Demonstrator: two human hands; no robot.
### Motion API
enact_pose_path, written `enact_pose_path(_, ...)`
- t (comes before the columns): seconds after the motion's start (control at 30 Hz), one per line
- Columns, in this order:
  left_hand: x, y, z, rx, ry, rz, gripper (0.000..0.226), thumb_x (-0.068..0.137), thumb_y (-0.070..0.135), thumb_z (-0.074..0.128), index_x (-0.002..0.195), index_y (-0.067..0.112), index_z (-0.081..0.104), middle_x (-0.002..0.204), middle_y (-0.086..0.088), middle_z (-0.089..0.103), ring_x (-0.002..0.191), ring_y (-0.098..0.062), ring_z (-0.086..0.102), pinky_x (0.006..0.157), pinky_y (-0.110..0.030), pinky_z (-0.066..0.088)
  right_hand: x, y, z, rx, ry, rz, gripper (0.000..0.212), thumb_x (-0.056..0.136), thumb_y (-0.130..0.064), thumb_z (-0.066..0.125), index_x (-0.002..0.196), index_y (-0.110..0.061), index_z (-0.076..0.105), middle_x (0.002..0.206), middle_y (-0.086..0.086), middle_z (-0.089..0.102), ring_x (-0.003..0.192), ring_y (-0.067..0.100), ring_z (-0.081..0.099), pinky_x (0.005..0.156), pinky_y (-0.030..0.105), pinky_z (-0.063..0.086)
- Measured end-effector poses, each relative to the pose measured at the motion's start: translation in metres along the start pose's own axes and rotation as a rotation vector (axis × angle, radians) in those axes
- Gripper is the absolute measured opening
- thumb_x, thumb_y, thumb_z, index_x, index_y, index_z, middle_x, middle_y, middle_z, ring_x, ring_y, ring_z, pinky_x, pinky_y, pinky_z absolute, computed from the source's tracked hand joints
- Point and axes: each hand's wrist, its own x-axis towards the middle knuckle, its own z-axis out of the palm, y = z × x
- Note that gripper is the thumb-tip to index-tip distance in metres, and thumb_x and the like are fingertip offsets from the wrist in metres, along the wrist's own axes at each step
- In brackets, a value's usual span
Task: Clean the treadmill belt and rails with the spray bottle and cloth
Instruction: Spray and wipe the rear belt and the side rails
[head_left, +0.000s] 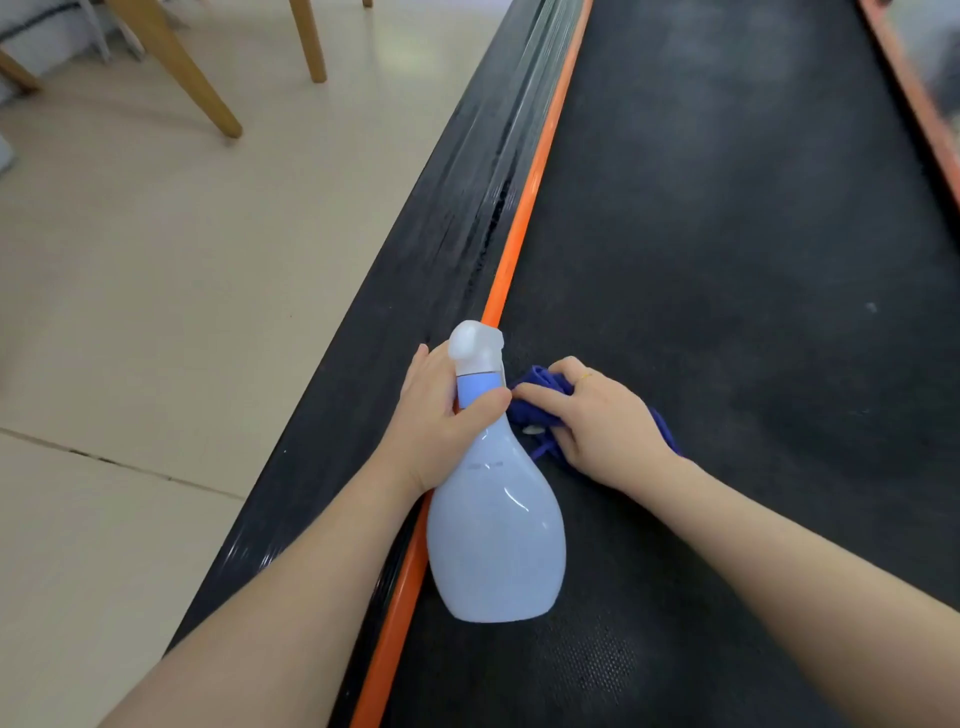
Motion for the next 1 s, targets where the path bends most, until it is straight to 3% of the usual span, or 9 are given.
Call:
enact_pose_path(0.17,-0.001,0.003,-0.002,0.005,0.0,-0.017,0.049,0.072,0.049,0.043,0.099,0.009,0.057,0.099,-0.004,0.055,0.096,-0.004,0.049,0.111,-0.054,0.024,0.037,0.013,0.002,-0.085,0.148,0.486,0.037,0.087,-0.015,0.05,0.122,-0.026,0.057,0.114,0.012,0.046,0.083,0.034,0.05,0.06,0.033,0.035)
enact_pose_path(0.3,-0.001,0.007,-0.002,0.012,-0.003,-0.002,0.054,0.073,0.046,0.044,0.101,0.003,0.059,0.102,-0.013,0.057,0.097,-0.014,0.051,0.11,-0.056,0.025,-0.004,-0.015,0.001,0.048,0.045,0.205,0.045,0.079,-0.01,0.059,0.122,-0.026,0.059,0.114,0.013,0.051,0.076,0.033,0.053,0.054,0.031,0.039)
enact_pose_path(0.43,-0.002,0.007,-0.002,0.007,-0.004,-0.013,0.043,0.072,0.048,0.043,0.094,0.013,0.057,0.093,0.003,0.055,0.092,-0.005,0.05,0.11,-0.057,0.025,-0.02,0.005,-0.005,-0.02,0.004,0.044,0.047,0.07,-0.008,0.07,0.113,-0.025,0.064,0.103,0.014,0.058,0.062,0.032,0.054,0.046,0.028,0.04)
enact_pose_path(0.53,-0.002,0.007,-0.001,-0.029,-0.024,-0.05,0.027,0.07,0.054,0.042,0.089,0.035,0.048,0.092,0.015,0.05,0.094,0.008,0.049,0.111,-0.056,0.025,0.007,0.032,-0.004,-0.094,0.144,0.436,0.032,0.084,-0.016,0.062,0.115,-0.024,0.06,0.104,0.014,0.051,0.065,0.03,0.049,0.05,0.029,0.033)
enact_pose_path(0.6,-0.001,0.007,-0.001,-0.003,-0.013,-0.027,0.041,0.071,0.053,0.042,0.094,0.023,0.054,0.096,0.006,0.053,0.098,0.004,0.049,0.112,-0.055,0.025,0.011,0.028,-0.004,-0.121,0.185,0.551,0.029,0.087,-0.018,0.059,0.115,-0.022,0.058,0.105,0.015,0.048,0.065,0.027,0.043,0.051,0.031,0.031)
enact_pose_path(0.7,0.0,0.007,-0.001,0.044,-0.013,0.014,0.058,0.073,0.049,0.041,0.099,0.0,0.057,0.099,-0.009,0.055,0.094,-0.004,0.049,0.111,-0.057,0.024,-0.026,-0.003,-0.003,0.019,0.14,0.37,0.037,0.078,-0.01,0.06,0.113,-0.021,0.061,0.102,0.015,0.052,0.058,0.029,0.046,0.047,0.028,0.034)
enact_pose_path(0.83,-0.002,0.006,0.0,0.055,0.004,0.002,0.064,0.073,0.05,0.04,0.105,-0.002,0.058,0.104,-0.009,0.056,0.099,0.004,0.047,0.112,-0.056,0.022,-0.06,0.007,-0.01,-0.011,0.05,0.047,0.047,0.07,-0.009,0.067,0.113,-0.025,0.06,0.101,0.013,0.058,0.06,0.03,0.055,0.044,0.026,0.039)
enact_pose_path(0.97,-0.003,0.009,0.0,0.024,-0.017,-0.032,0.039,0.072,0.049,0.042,0.093,0.019,0.058,0.094,0.008,0.058,0.095,0.004,0.05,0.111,-0.048,0.029,-0.013,0.042,-0.02,-0.09,0.153,0.685,0.033,0.087,-0.015,0.052,0.119,-0.024,0.058,0.112,0.013,0.046,0.077,0.031,0.049,0.058,0.032,0.036)
enact_pose_path(1.0,-0.003,0.011,0.0,0.008,-0.018,-0.049,0.023,0.072,0.047,0.045,0.083,0.03,0.055,0.083,0.015,0.058,0.085,0.004,0.053,0.104,-0.035,0.037,-0.005,0.036,-0.016,-0.122,0.145,0.679,0.036,0.088,-0.014,0.048,0.122,-0.024,0.055,0.115,0.012,0.043,0.077,0.029,0.046,0.059,0.032,0.033)
